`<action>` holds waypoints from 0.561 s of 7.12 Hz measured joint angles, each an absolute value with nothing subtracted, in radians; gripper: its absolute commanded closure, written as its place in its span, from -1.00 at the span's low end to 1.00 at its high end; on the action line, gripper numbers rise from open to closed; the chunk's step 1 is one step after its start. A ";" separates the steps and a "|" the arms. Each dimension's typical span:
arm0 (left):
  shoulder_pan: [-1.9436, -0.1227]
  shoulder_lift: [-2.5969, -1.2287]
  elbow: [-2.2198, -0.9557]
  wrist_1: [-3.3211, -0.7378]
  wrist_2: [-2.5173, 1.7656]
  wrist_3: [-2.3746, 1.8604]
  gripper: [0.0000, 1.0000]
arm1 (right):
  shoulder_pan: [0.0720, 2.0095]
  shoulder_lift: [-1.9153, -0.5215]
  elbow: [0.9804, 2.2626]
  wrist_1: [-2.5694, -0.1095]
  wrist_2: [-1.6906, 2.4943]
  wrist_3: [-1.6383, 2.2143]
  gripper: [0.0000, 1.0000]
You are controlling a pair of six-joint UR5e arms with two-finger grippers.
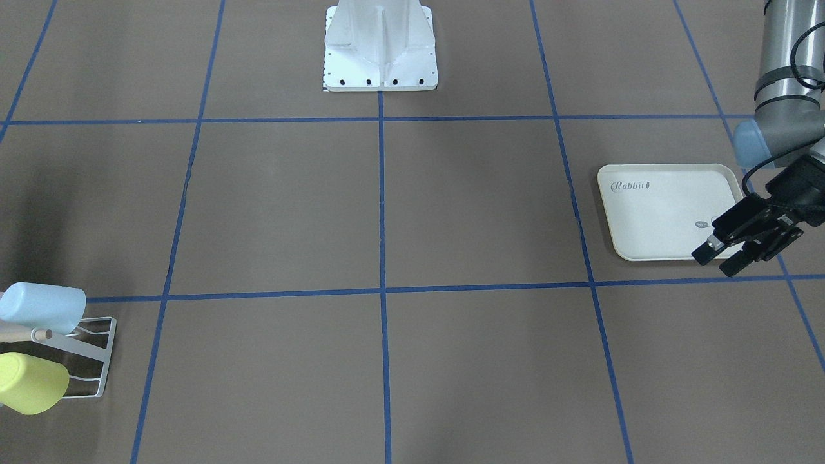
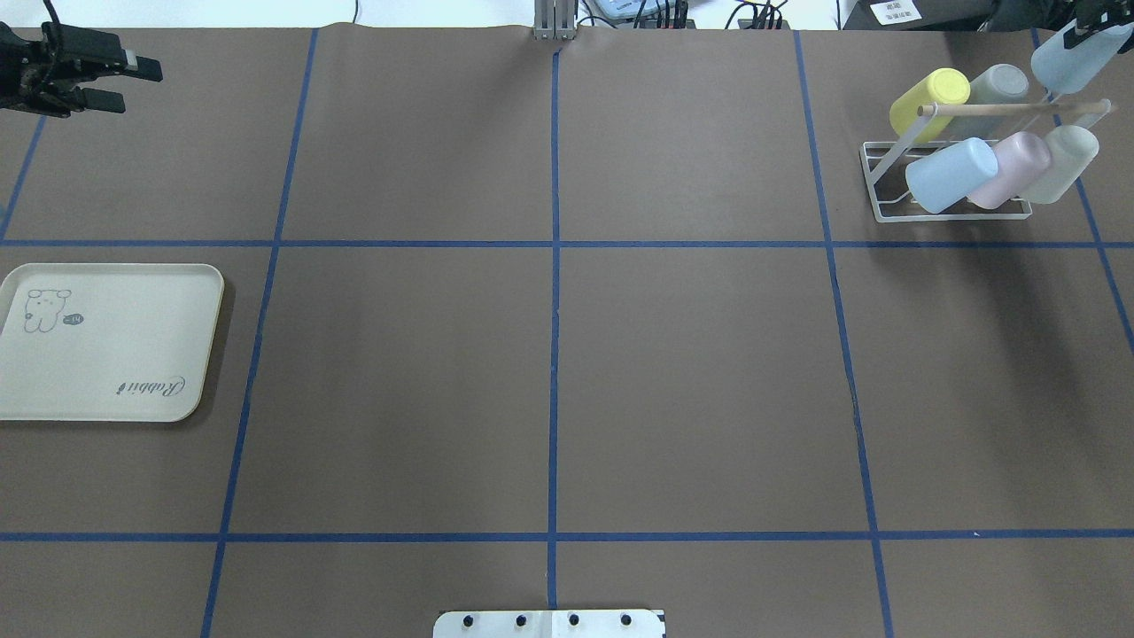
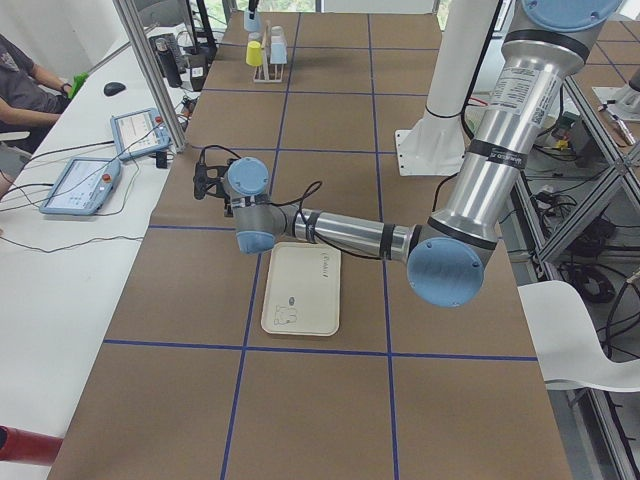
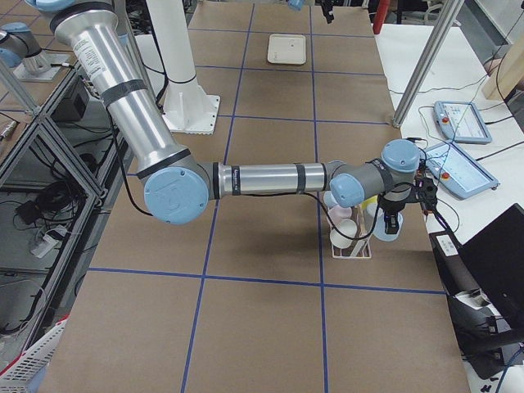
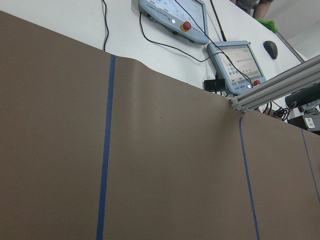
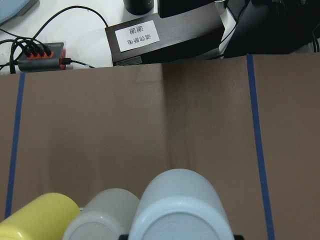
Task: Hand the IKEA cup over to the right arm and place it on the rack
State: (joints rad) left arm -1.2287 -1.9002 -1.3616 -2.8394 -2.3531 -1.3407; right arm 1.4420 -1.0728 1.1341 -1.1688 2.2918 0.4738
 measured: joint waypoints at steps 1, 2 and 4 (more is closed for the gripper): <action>-1.229 -1.900 -1.364 -2.839 -2.353 -1.341 -1.00 | 1.440 -1.074 1.133 -1.169 2.292 0.475 0.53; -1.230 -1.897 -1.369 -2.839 -2.353 -1.341 -1.00 | 1.438 -1.076 1.131 -1.169 2.293 0.476 0.52; -1.229 -1.883 -1.386 -2.839 -2.353 -1.342 -1.00 | 1.430 -1.080 1.122 -1.169 2.292 0.477 0.12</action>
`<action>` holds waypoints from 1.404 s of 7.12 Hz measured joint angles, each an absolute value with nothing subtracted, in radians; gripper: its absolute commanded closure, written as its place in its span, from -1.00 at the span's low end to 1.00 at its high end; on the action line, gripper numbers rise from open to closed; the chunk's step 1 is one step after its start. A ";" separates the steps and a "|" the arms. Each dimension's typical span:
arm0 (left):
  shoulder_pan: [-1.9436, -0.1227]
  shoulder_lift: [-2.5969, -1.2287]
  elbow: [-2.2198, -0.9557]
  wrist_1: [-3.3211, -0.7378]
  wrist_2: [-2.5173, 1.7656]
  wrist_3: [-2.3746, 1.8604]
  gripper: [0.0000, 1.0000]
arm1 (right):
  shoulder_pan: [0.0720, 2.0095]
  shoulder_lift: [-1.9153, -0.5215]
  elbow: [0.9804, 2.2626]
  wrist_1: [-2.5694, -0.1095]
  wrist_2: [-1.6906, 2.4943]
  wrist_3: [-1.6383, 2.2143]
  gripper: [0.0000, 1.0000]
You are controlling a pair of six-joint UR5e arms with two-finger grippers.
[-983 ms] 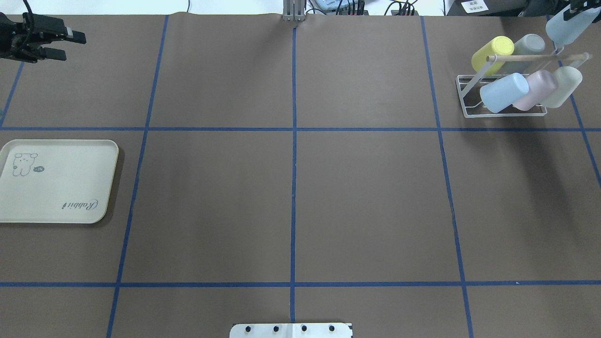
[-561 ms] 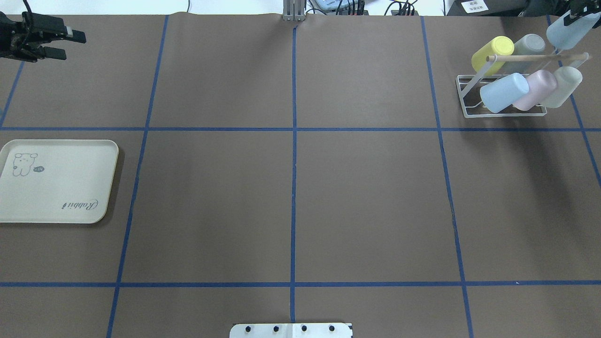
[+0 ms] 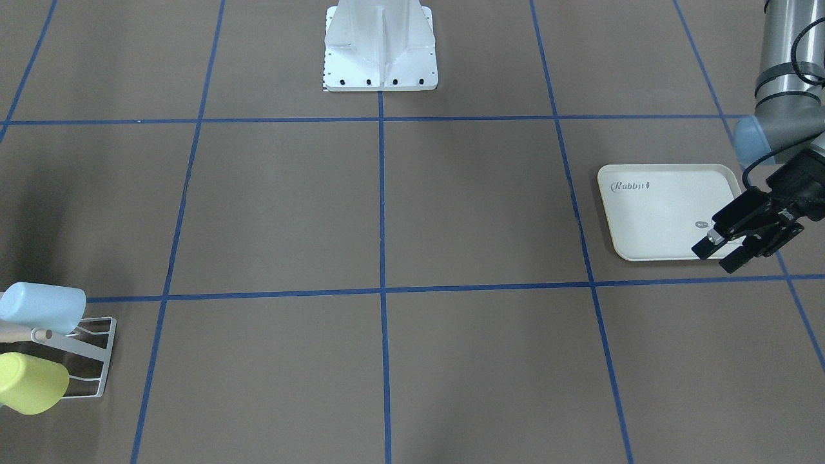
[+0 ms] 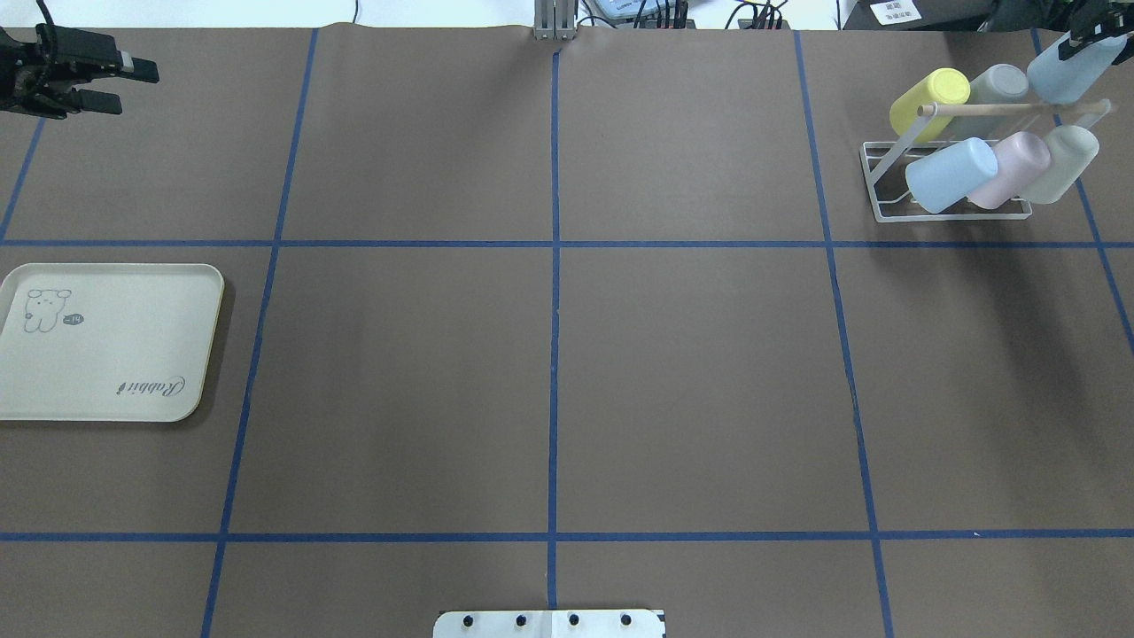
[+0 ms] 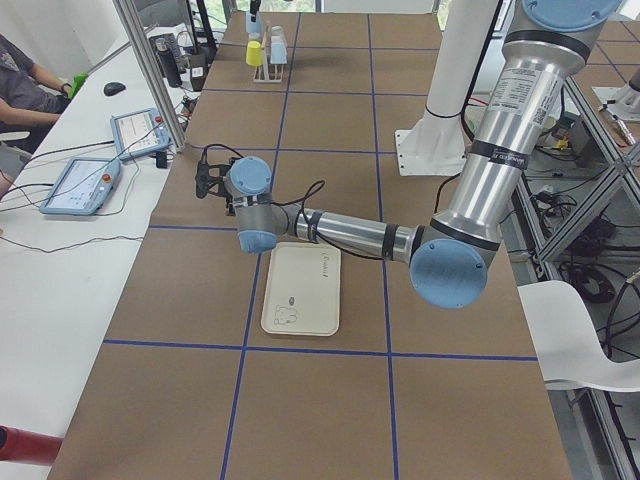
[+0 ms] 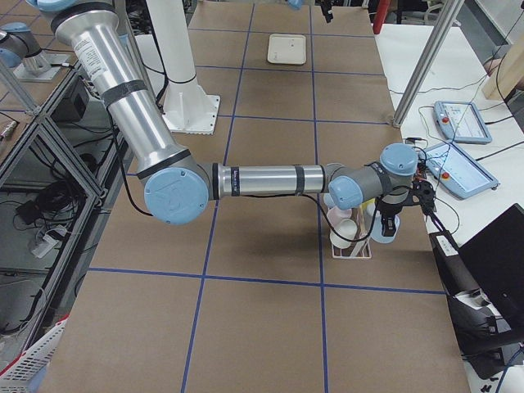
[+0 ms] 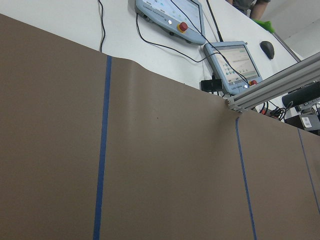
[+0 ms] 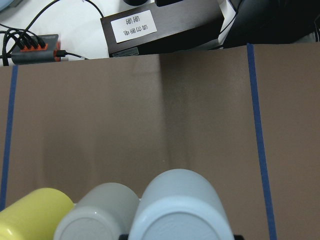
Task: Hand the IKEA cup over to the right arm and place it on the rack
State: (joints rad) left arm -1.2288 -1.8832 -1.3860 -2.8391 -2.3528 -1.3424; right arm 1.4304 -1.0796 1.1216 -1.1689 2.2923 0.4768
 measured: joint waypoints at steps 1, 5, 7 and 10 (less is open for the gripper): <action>-1.228 -1.881 -1.389 -2.838 -2.352 -1.344 -1.00 | 1.426 -1.082 1.118 -1.169 2.292 0.477 -0.25; -1.229 -1.878 -1.396 -2.837 -2.352 -1.345 -1.00 | 1.400 -1.087 1.111 -1.166 2.290 0.472 -0.98; -1.232 -1.879 -1.397 -2.837 -2.352 -1.344 -1.00 | 1.401 -1.084 1.121 -1.166 2.292 0.468 -0.98; -1.277 -1.845 -1.391 -2.802 -2.350 -1.221 -1.00 | 1.456 -1.106 1.239 -1.222 2.334 0.465 -0.98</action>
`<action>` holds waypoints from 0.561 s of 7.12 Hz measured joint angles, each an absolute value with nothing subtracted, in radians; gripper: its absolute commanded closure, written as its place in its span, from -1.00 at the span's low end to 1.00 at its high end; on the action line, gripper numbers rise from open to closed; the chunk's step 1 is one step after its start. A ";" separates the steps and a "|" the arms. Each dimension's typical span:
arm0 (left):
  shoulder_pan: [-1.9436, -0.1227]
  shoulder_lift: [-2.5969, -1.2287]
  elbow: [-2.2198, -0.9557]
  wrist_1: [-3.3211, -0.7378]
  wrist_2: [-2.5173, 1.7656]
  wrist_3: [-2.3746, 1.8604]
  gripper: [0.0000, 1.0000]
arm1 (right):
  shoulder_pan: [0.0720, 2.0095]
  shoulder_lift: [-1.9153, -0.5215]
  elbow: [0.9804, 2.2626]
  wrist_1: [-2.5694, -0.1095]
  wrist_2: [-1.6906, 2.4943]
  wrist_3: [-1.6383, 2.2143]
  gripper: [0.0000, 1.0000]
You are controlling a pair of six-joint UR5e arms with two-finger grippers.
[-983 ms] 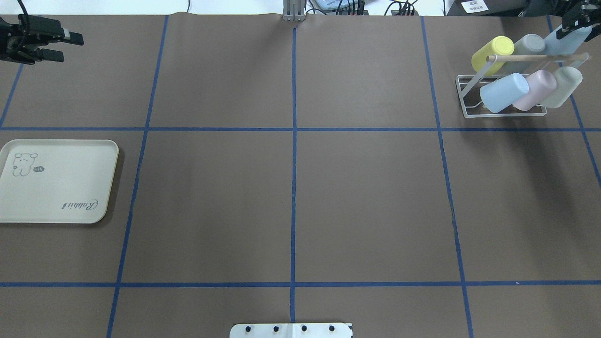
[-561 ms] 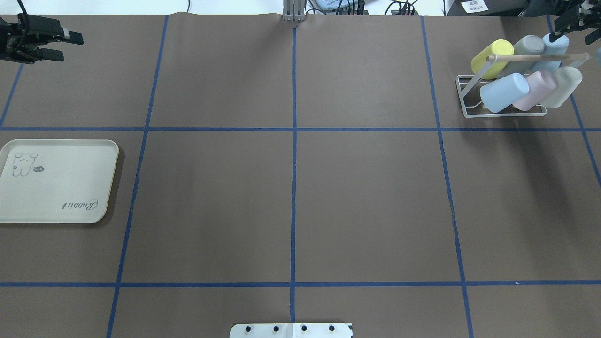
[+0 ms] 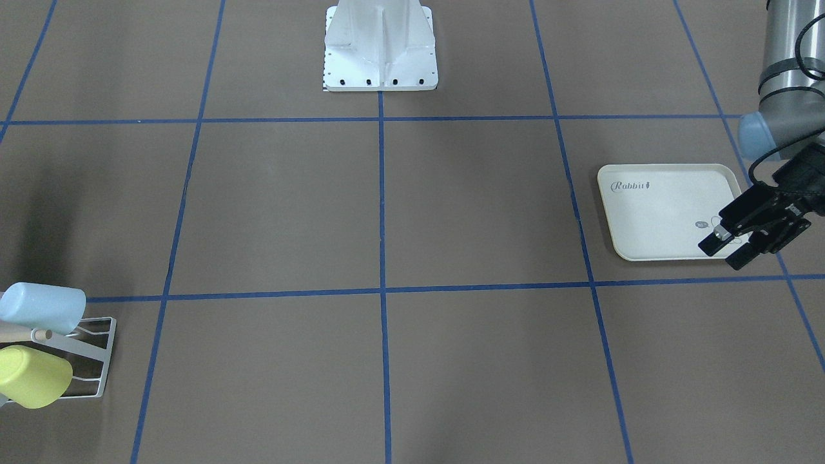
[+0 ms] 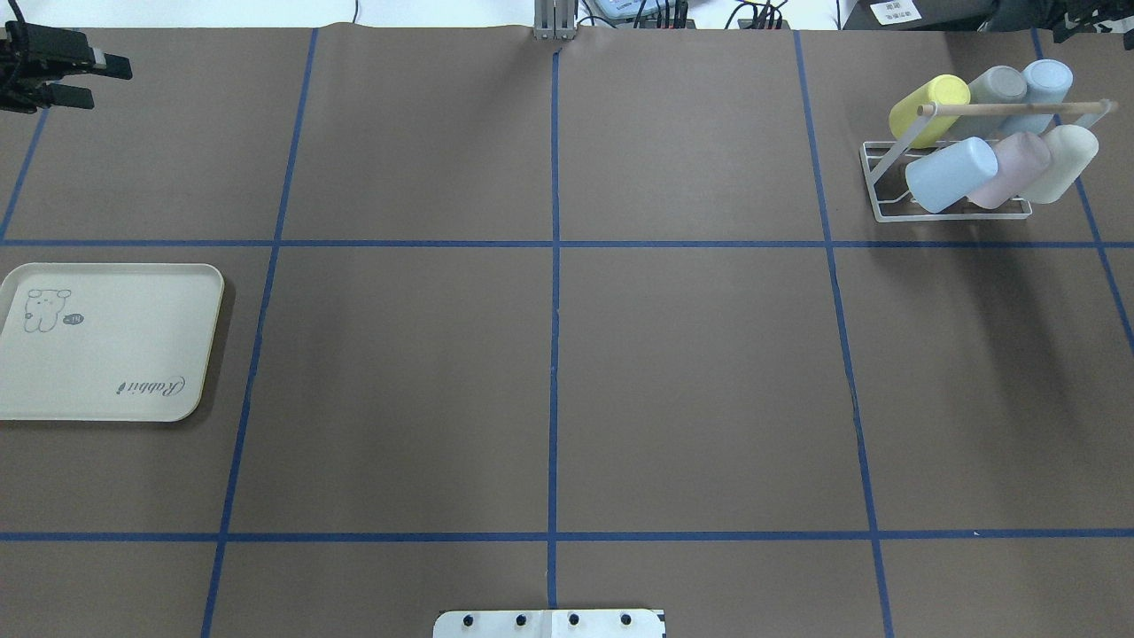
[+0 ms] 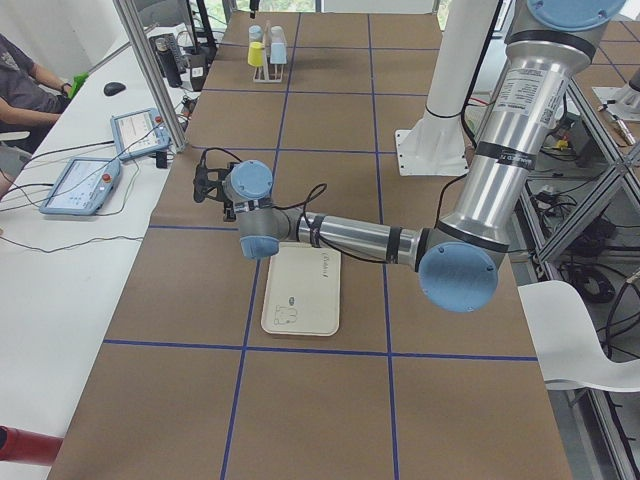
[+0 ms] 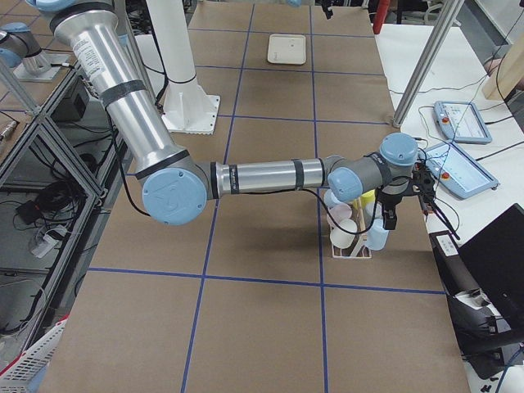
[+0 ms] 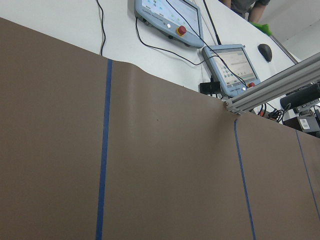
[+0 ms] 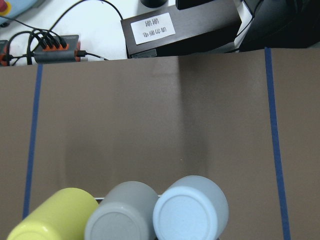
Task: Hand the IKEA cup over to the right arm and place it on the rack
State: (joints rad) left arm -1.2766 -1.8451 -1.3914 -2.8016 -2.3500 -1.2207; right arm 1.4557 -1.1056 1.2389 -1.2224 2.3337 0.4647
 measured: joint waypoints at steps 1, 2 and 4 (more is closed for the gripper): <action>-1.314 -1.821 -1.391 -2.748 -2.349 -1.078 -1.00 | 1.475 -1.171 1.339 -1.247 2.341 0.462 -0.98; -1.354 -1.807 -1.390 -2.665 -2.346 -0.918 -1.00 | 1.488 -1.255 1.438 -1.259 2.343 0.456 -0.98; -1.436 -1.782 -1.389 -2.457 -2.341 -0.566 -1.00 | 1.489 -1.382 1.532 -1.286 2.337 0.373 -0.98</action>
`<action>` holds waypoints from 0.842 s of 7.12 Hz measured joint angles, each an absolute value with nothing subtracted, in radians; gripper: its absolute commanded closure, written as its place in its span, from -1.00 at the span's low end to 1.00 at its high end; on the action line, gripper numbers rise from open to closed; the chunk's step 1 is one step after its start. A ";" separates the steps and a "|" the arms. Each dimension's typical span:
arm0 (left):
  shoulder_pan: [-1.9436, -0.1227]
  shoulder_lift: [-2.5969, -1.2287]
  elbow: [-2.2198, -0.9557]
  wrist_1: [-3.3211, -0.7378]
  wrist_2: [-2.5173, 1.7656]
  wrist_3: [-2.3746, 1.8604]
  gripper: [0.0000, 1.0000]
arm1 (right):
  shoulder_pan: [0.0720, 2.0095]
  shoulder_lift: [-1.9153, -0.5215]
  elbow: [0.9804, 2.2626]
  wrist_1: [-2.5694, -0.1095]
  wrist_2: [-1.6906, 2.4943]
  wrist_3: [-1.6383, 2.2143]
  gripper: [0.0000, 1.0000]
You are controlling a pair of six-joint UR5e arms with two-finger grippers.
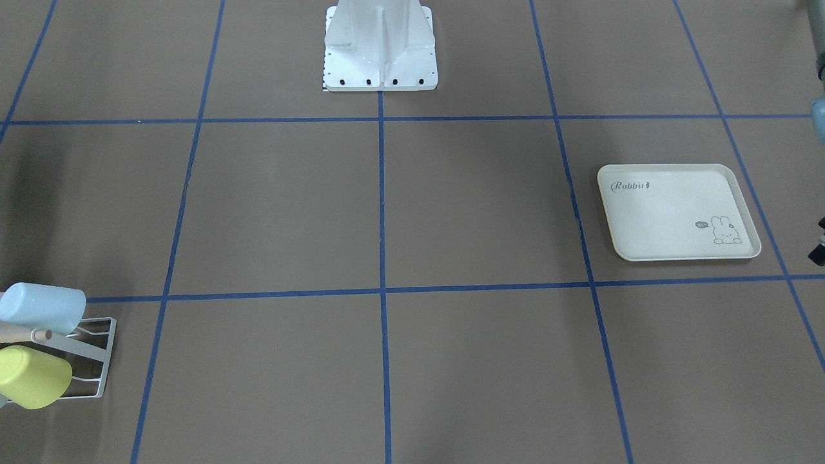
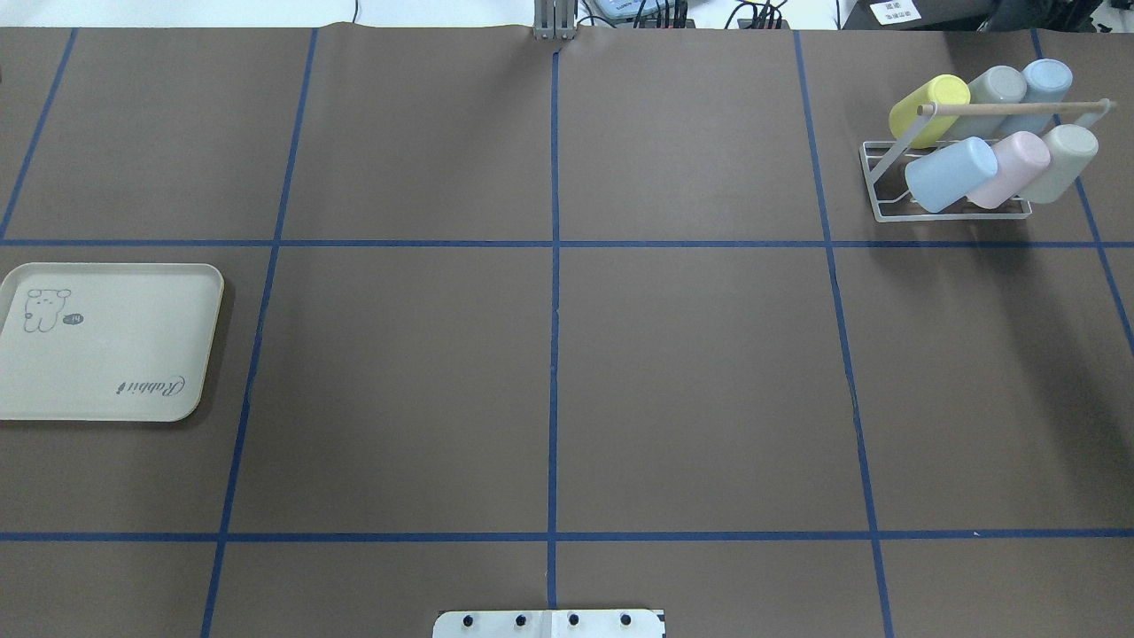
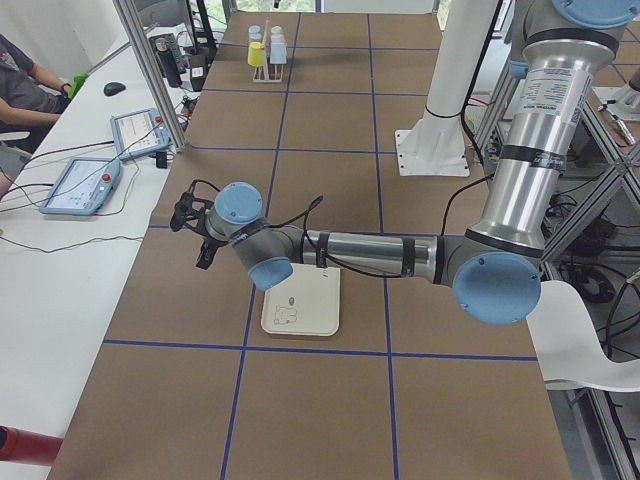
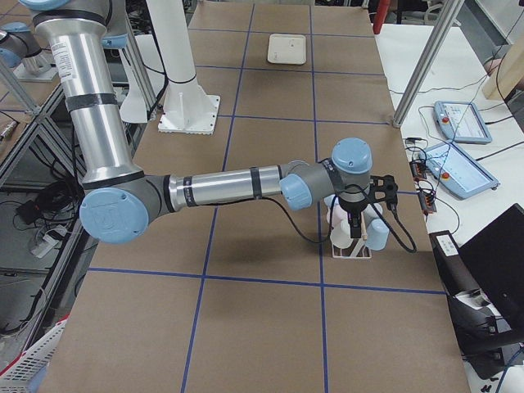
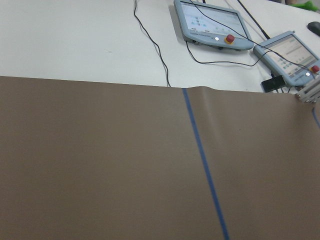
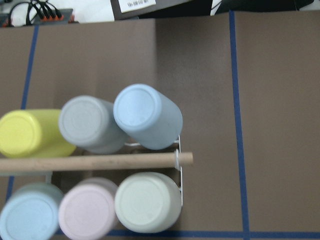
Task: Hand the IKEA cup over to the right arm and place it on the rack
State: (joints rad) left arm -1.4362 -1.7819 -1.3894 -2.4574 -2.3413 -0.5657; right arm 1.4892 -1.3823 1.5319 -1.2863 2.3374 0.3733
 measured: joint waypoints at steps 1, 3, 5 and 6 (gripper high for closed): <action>-1.471 -1.770 -1.389 -2.349 -2.340 -0.394 -1.00 | 1.479 -1.403 1.547 -1.348 2.333 0.313 -0.98; -1.520 -1.748 -1.391 -2.132 -2.266 -0.034 -1.00 | 1.473 -1.436 1.610 -1.445 2.329 0.236 -0.99; -1.555 -1.742 -1.425 -1.877 -2.232 0.117 -1.00 | 1.473 -1.523 1.721 -1.456 2.329 0.227 -0.99; -1.565 -1.704 -1.505 -1.773 -2.262 0.133 -1.00 | 1.479 -1.566 1.757 -1.458 2.327 0.229 -0.99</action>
State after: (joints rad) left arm -1.5648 -1.7041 -1.5053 -1.7731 -2.2618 0.1332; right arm 1.4789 -1.5658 1.7574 -1.4576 2.3269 0.2292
